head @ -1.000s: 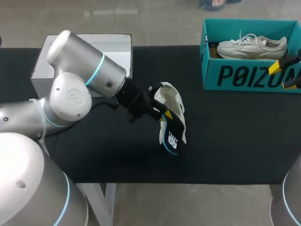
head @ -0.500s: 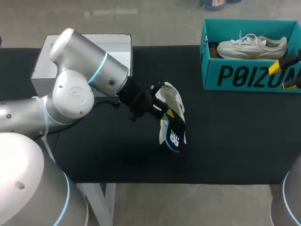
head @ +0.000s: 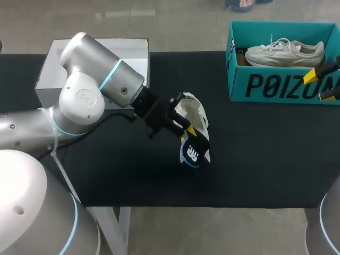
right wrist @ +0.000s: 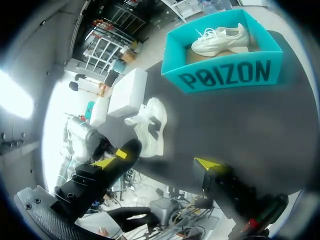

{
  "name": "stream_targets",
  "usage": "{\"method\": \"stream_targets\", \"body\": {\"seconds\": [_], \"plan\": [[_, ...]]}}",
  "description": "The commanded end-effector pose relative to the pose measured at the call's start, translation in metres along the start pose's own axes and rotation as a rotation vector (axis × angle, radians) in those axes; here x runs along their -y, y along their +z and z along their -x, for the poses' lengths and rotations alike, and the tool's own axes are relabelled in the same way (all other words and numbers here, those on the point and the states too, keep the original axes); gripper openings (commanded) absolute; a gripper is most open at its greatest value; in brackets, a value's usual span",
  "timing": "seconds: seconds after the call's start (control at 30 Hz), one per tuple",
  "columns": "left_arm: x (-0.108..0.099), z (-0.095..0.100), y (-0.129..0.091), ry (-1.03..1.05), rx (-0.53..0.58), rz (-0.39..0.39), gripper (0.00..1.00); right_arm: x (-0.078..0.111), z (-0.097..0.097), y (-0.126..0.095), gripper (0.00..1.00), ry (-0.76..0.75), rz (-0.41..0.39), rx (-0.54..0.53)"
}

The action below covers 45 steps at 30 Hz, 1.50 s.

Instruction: Take the shoe out of the shoebox, open the shoe tongue, remove and reinsert the insole, then place the shoe into the shoebox

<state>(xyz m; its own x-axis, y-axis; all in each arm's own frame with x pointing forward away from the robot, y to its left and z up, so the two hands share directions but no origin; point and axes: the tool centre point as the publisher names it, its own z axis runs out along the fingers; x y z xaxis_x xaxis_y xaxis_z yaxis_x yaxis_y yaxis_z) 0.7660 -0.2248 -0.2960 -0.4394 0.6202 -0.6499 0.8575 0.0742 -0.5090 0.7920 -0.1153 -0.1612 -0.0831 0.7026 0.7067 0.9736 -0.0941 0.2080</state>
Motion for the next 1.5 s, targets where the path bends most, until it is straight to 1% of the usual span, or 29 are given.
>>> {"method": "stream_targets", "body": {"seconds": [0.03,0.13,0.3,0.33,0.43,0.6,0.7,0.87,1.17,1.33,1.5], "plan": [[-0.008,0.003,0.01,-0.006,-0.012,-0.012,0.0,0.001,0.0,0.0,1.0,0.001,0.0,0.002],[-0.013,0.001,0.015,-0.002,-0.01,0.025,0.0,0.001,0.0,0.0,1.0,0.001,0.0,0.002],[-0.021,-0.006,0.023,-0.041,0.009,0.044,0.0,0.001,0.0,0.0,1.0,0.001,0.0,0.002],[-0.021,-0.007,0.023,-0.039,0.017,0.058,0.0,0.001,0.0,0.0,1.0,0.001,0.0,0.002],[-0.024,-0.007,0.023,-0.055,0.042,0.07,0.0,0.001,0.0,0.0,1.0,0.001,0.0,0.002],[-0.033,-0.01,0.02,-0.065,0.047,0.11,0.0,0.001,0.0,0.0,1.0,0.001,0.0,0.002],[-0.038,-0.012,0.019,-0.078,0.05,0.121,0.0,0.001,0.0,0.0,1.0,0.001,0.0,0.002],[-0.051,-0.011,0.015,-0.104,0.069,0.14,0.0,0.001,0.0,0.0,1.0,0.001,0.0,0.002],[-0.078,-0.006,0.013,-0.11,0.048,0.188,0.0,0.001,0.0,0.0,1.0,0.001,0.0,0.002],[-0.088,-0.003,0.014,-0.087,0.031,0.211,0.0,0.001,0.0,0.0,1.0,0.001,0.0,0.002],[-0.1,-0.002,0.013,-0.088,0.04,0.237,0.0,0.001,0.0,0.0,1.0,0.001,0.0,0.002]]}}
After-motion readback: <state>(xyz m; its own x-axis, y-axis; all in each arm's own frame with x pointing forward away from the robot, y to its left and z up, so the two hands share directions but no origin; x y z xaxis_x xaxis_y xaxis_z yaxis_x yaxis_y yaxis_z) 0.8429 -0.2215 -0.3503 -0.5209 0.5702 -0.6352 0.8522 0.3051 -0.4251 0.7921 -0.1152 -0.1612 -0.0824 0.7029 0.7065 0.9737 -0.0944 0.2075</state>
